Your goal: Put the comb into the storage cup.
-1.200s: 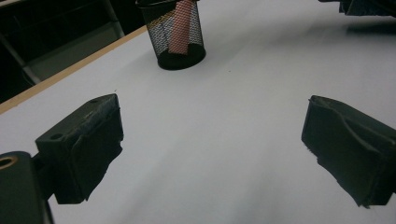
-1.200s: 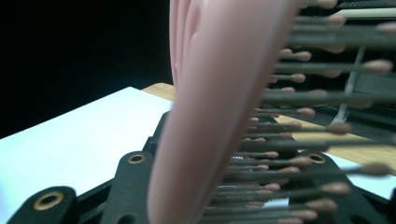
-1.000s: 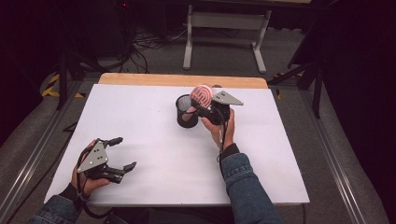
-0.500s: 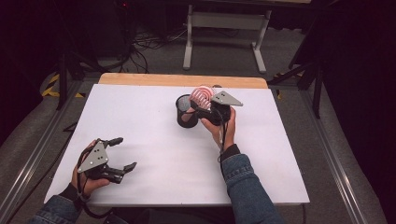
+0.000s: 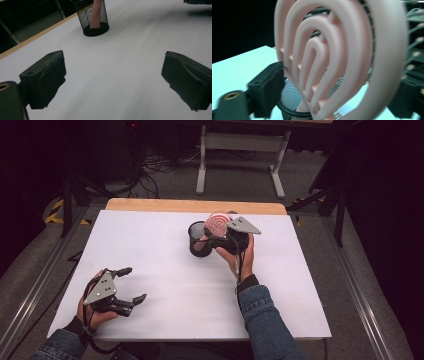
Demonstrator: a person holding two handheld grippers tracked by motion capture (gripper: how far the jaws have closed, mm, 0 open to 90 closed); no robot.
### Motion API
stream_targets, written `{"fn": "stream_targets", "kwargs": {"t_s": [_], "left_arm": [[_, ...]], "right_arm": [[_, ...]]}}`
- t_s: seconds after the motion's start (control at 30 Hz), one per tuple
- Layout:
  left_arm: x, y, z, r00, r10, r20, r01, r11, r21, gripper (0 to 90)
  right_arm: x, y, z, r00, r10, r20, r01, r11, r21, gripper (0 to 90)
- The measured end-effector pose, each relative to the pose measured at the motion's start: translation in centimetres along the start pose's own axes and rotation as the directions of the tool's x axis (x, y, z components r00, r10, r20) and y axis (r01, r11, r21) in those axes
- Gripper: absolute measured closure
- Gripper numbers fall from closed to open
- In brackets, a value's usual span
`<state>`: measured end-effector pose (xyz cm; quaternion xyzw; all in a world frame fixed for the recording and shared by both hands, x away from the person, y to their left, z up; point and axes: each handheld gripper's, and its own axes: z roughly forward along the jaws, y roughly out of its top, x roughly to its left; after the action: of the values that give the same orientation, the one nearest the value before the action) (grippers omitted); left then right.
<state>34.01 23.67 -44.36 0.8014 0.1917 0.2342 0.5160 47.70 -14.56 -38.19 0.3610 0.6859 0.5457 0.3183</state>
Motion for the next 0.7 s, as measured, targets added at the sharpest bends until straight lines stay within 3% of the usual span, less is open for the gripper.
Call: {"fn": "stream_targets", "kwargs": {"t_s": [0.47,0.5,0.7], "left_arm": [[0.0,0.1,-0.1,1.0000,-0.001,0.000,0.001,1.0000,-0.003,6.5],[0.1,0.1,-0.1,1.0000,-0.001,0.000,0.001,1.0000,-0.004,6.5],[0.1,0.0,-0.2,1.0000,-0.006,-0.002,0.006,1.0000,-0.007,6.6]], "right_arm": [[0.4,0.7,-0.4,0.9997,-0.021,0.010,0.021,1.000,-0.017,3.9],[0.6,1.0,-0.4,0.9981,-0.058,0.020,0.058,0.998,-0.006,3.8],[0.7,1.5,-1.1,0.9958,-0.085,0.035,0.086,0.996,-0.022,3.7]]}}
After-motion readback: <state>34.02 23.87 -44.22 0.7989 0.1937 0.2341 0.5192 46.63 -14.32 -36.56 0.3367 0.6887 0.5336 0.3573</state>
